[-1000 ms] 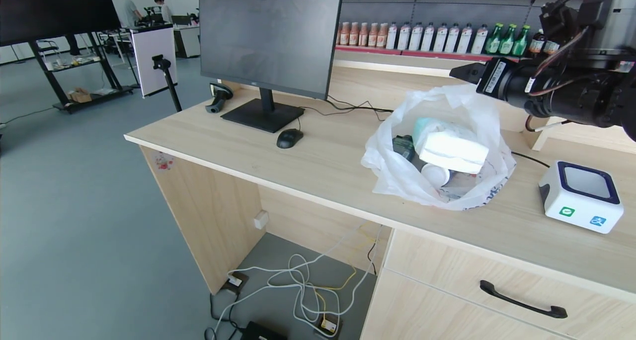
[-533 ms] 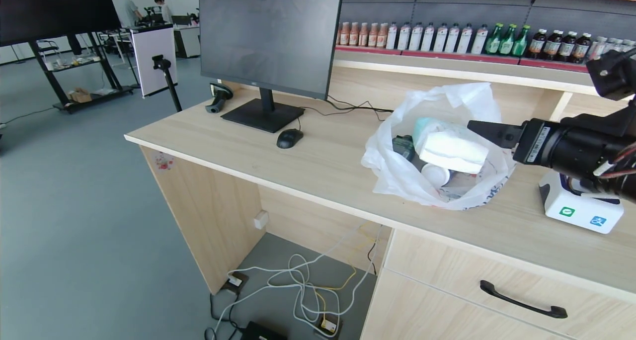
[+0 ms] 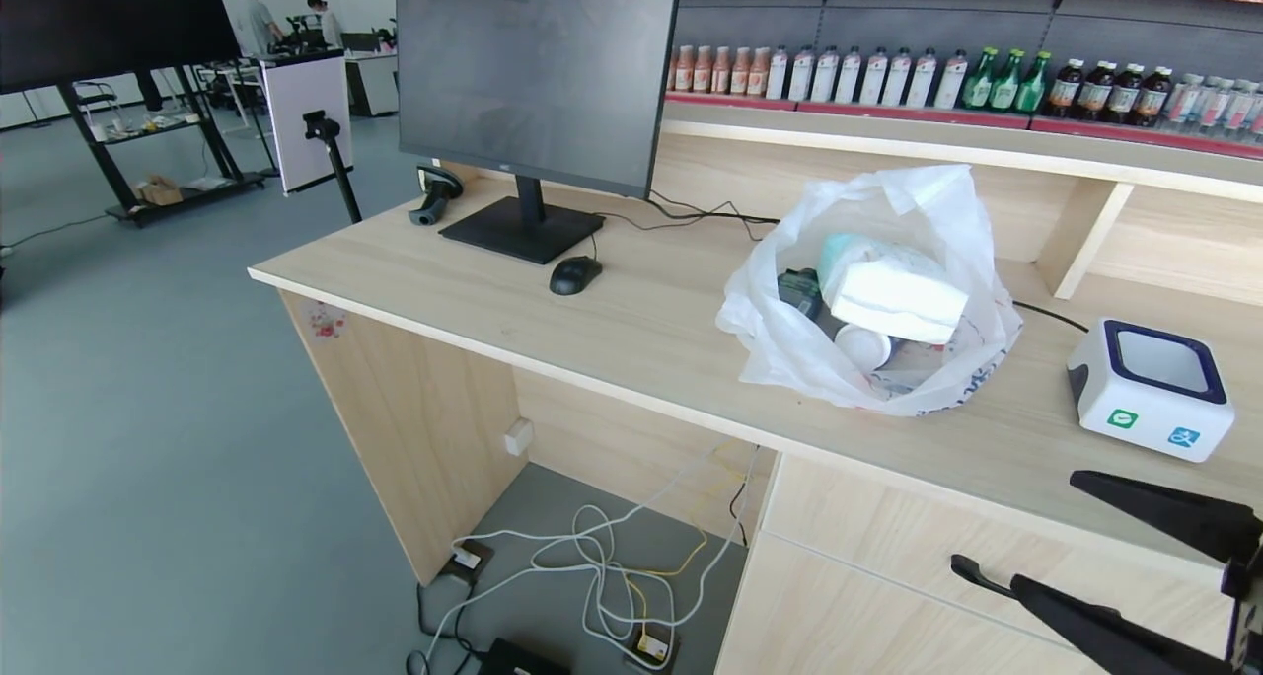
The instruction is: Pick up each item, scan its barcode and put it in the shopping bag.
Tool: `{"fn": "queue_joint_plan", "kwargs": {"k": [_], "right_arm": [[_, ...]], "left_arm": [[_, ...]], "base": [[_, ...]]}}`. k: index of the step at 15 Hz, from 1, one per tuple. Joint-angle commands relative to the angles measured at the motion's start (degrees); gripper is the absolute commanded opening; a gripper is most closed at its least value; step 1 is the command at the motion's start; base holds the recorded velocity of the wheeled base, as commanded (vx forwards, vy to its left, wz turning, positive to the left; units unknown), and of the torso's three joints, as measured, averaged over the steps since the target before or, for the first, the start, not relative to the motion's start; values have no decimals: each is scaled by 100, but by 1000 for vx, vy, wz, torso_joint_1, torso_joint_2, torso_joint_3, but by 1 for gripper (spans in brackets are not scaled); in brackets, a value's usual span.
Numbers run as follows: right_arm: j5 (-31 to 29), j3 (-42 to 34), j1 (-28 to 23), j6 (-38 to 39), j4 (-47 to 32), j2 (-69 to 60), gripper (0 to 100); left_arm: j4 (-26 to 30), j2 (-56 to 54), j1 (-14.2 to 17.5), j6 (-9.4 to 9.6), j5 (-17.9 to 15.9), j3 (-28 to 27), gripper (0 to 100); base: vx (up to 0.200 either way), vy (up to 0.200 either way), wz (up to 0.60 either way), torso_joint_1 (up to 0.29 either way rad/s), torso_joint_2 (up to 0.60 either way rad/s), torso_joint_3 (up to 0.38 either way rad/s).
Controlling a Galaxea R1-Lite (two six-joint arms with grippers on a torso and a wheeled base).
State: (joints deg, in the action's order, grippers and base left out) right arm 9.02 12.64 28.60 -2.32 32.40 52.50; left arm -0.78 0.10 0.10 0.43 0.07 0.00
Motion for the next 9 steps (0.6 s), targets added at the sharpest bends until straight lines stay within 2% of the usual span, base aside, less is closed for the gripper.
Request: {"fn": "queue_joint_plan", "kwargs": {"k": [1,6,9], "right_arm": [[12,-675,216,-190,-6,-777,100],[30,-1264,541,-392,-173,-1665,100],[126,-1264,788,-489,-1922,-3062,100]], "left_arm": [[-1,-1,-1,1,1,0,100],[-1,-1,-1,1,1,0,100],[8,-1,-1,1,1,0,100]], "base": [[0,0,0,0,0,0],[0,0,0,0,0,0],[0,0,0,0,0,0]]}}
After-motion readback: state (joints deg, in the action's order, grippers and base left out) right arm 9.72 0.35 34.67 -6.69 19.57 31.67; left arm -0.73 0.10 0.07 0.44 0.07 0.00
